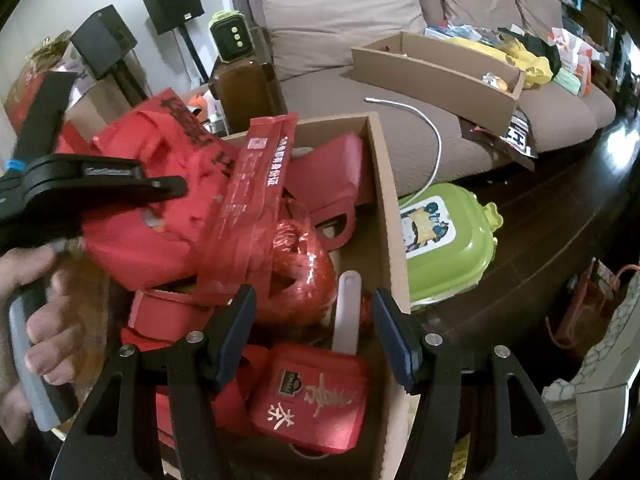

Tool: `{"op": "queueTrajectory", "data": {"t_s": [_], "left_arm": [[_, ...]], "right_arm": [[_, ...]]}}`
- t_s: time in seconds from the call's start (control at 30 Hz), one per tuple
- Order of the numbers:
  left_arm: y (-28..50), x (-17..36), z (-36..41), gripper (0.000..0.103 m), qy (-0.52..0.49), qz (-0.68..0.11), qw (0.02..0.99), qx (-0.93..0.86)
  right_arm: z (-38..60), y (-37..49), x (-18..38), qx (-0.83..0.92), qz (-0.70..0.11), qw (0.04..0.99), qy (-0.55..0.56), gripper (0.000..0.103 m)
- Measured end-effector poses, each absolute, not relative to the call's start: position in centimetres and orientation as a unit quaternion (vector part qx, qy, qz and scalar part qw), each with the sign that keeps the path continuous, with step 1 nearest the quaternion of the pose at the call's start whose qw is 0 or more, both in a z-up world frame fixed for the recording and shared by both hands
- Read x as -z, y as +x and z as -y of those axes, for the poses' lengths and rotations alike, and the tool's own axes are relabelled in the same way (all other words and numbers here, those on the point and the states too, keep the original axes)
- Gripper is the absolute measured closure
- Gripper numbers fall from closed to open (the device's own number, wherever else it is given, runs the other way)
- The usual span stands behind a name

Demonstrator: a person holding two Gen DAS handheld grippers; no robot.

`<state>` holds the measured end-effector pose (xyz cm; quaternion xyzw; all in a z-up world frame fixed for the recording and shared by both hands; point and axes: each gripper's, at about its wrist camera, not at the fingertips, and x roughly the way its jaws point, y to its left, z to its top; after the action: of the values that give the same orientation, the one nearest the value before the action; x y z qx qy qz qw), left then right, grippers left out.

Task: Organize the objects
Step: 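Lower the red tote bag into the box with the left gripper while right lowers the tube, then open the left gripper to release the tote bag into the box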

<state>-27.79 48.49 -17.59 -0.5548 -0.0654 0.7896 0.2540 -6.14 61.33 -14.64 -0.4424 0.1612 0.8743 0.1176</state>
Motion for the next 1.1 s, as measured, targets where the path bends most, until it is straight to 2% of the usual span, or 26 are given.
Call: {"op": "queueTrajectory", "data": {"t_s": [0.27,0.4,0.47,0.5,0.7,0.83,0.93,1.1], "left_arm": [[-28.3,19.1,-50.5,0.096,-0.570,0.050,0.250,-0.781],[-28.1,19.1,-50.4,0.089,-0.569,0.028,0.237,-0.787],[-28.0,18.9,-50.3,0.080,-0.567,0.024,0.234,-0.790],[-27.8,18.7,-50.3,0.071,-0.565,0.019,0.230,-0.792],[-27.1,17.5,-50.7,0.035,-0.577,0.008,0.237,-0.781],[-26.0,15.6,-50.7,0.034,-0.569,-0.011,0.251,-0.783],[-24.9,13.5,-50.1,0.022,-0.545,-0.032,0.255,-0.798],[-23.5,9.5,-47.4,0.017,-0.500,-0.036,0.254,-0.827]], "right_arm": [[-61.6,-6.1,14.9,-0.871,-0.164,0.123,-0.447,0.042],[-61.8,-6.0,15.0,-0.868,-0.170,0.127,-0.448,0.041],[-61.8,-6.0,15.0,-0.868,-0.170,0.128,-0.450,0.042],[-61.8,-6.0,15.0,-0.868,-0.168,0.129,-0.450,0.042],[-61.6,-6.0,15.2,-0.866,-0.157,0.135,-0.455,0.041],[-61.6,-6.0,15.5,-0.864,-0.150,0.140,-0.460,0.041],[-61.6,-6.0,15.5,-0.864,-0.150,0.139,-0.459,0.041],[-61.3,-6.2,15.6,-0.866,-0.146,0.139,-0.459,0.041]]}}
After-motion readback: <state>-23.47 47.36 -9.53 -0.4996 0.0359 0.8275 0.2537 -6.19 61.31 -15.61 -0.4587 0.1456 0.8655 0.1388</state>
